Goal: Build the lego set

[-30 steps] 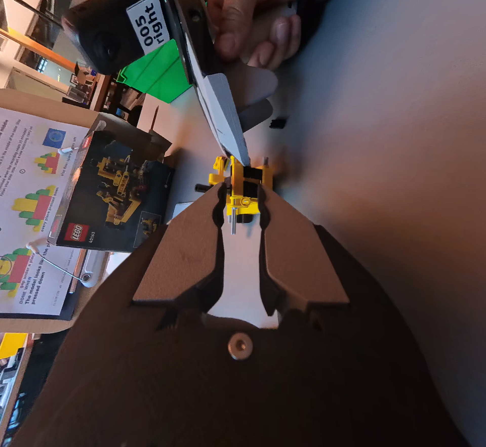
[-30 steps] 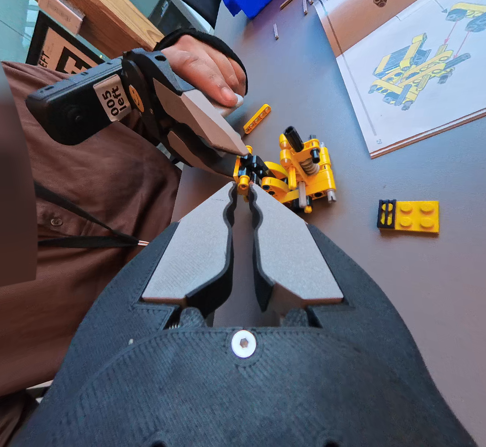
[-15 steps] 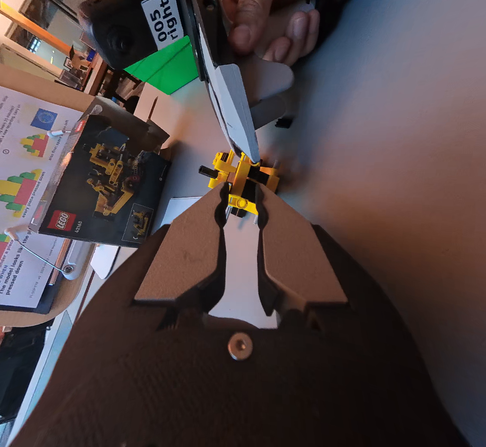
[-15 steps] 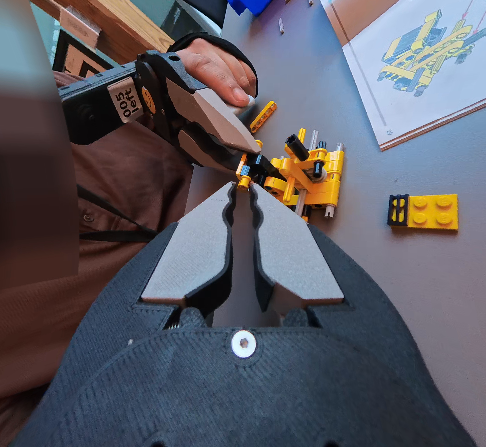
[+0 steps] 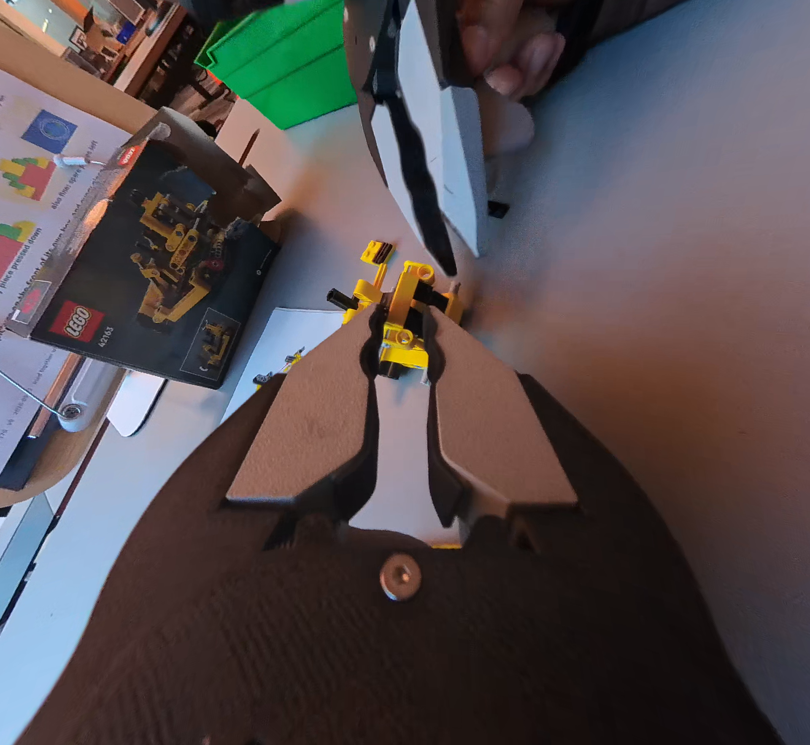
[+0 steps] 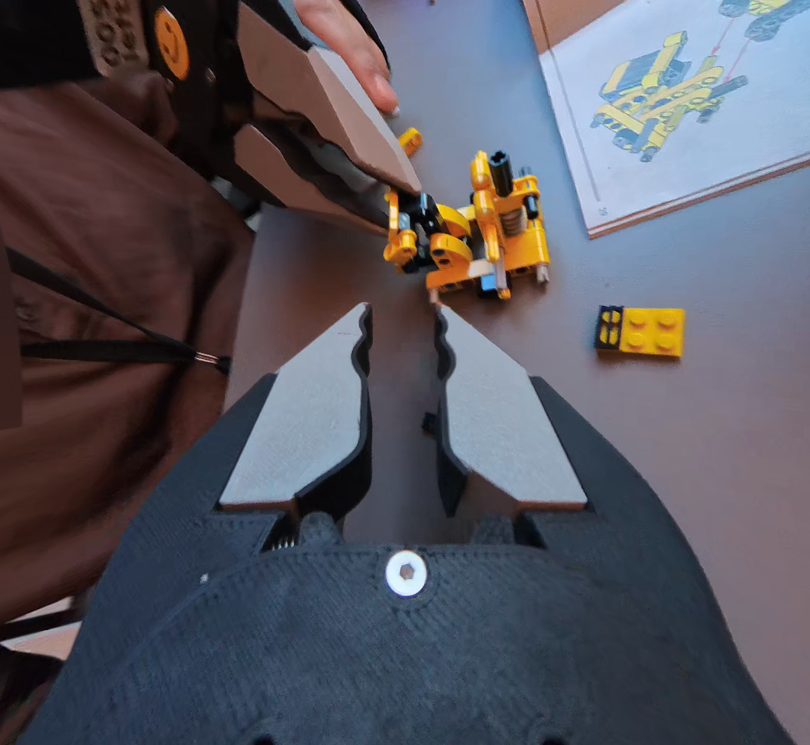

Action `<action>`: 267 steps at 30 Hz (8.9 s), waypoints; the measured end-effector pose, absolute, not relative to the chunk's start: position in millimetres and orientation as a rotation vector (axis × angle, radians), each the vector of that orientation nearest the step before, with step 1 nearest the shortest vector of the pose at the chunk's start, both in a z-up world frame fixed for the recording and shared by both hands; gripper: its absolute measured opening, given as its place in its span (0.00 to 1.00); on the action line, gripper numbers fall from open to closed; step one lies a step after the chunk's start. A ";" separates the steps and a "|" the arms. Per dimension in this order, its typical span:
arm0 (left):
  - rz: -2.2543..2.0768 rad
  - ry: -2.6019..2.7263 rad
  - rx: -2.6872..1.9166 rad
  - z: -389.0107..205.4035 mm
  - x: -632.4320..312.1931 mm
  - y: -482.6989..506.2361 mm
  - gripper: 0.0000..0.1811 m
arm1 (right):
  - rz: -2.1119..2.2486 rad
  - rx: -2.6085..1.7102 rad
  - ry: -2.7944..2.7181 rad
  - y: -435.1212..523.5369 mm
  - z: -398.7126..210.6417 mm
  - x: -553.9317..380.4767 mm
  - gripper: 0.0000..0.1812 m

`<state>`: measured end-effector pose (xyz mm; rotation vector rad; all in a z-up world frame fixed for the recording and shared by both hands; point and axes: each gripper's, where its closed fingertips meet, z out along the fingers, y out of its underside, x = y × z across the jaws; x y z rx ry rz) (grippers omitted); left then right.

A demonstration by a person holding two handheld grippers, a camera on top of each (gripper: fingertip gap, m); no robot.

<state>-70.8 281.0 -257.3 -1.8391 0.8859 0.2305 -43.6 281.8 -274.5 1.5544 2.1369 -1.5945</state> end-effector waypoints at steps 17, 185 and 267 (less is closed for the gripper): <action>0.057 0.653 -1.995 -257.0 -87.6 289.1 0.08 | -1.270 2.067 2.628 357.6 -295.2 -72.2 0.22; -0.634 0.104 -2.251 -244.8 -123.7 308.2 0.09 | -1.154 2.137 2.912 312.6 -276.9 -93.8 0.27; -1.290 -0.295 -1.636 -192.7 -125.6 305.1 0.09 | -1.371 2.087 2.885 312.8 -269.6 -109.0 0.09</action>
